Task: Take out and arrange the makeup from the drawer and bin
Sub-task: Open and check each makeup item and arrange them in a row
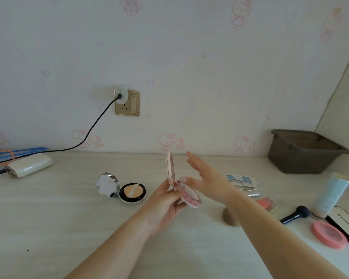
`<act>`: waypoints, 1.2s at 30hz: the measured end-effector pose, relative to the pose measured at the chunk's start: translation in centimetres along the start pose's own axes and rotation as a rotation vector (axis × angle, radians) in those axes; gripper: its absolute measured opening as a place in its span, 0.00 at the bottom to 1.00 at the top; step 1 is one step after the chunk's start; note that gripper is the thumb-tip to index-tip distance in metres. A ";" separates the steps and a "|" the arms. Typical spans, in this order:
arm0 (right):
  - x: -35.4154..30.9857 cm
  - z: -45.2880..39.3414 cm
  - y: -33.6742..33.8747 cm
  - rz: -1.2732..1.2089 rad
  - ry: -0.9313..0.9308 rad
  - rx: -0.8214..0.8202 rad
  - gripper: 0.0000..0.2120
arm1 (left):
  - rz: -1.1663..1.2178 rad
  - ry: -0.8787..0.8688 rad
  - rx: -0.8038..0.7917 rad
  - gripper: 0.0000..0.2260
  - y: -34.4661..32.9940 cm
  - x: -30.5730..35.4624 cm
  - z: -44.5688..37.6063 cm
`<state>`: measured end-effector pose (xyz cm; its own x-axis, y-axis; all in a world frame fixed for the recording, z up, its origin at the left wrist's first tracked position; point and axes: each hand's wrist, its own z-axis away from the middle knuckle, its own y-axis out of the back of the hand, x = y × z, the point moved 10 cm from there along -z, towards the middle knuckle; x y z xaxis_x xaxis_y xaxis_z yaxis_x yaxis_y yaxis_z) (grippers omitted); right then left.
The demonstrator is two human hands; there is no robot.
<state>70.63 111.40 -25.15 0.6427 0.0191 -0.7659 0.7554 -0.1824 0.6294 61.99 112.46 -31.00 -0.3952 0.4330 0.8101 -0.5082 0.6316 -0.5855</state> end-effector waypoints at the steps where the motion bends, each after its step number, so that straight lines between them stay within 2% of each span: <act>1: 1.0 0.3 -0.4 0.048 -0.041 -0.049 0.42 | -0.004 -0.011 0.026 0.07 0.4 0.2 -0.1; 3: 2.9 0.6 -1.0 0.095 -0.109 -0.110 0.48 | -0.011 -0.026 0.069 0.01 1.1 0.3 -0.4; 9: 3.9 0.4 -1.5 0.020 -0.148 -0.103 0.50 | 0.014 0.022 0.096 0.12 1.7 -0.1 -1.3; 13: 4.2 -0.1 -1.1 0.117 -0.134 0.035 0.50 | 0.051 0.042 0.142 0.11 1.8 0.1 -1.9; 17: 6.3 -0.2 -1.5 0.195 -0.221 0.155 0.48 | 0.154 0.037 0.315 0.10 4.2 -0.2 -2.1; 24: 6.2 -0.9 -2.6 0.291 -0.255 0.284 0.45 | -0.055 0.027 0.324 0.17 4.8 0.3 -1.3; 36: 4.9 -2.4 -5.5 0.257 -0.311 0.318 0.42 | -0.199 -0.003 0.369 0.17 6.0 1.2 0.5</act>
<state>69.92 114.82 -32.03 0.6976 -0.3501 -0.6251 0.4709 -0.4335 0.7683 58.07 116.41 -33.52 -0.2638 0.3234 0.9087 -0.8148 0.4294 -0.3894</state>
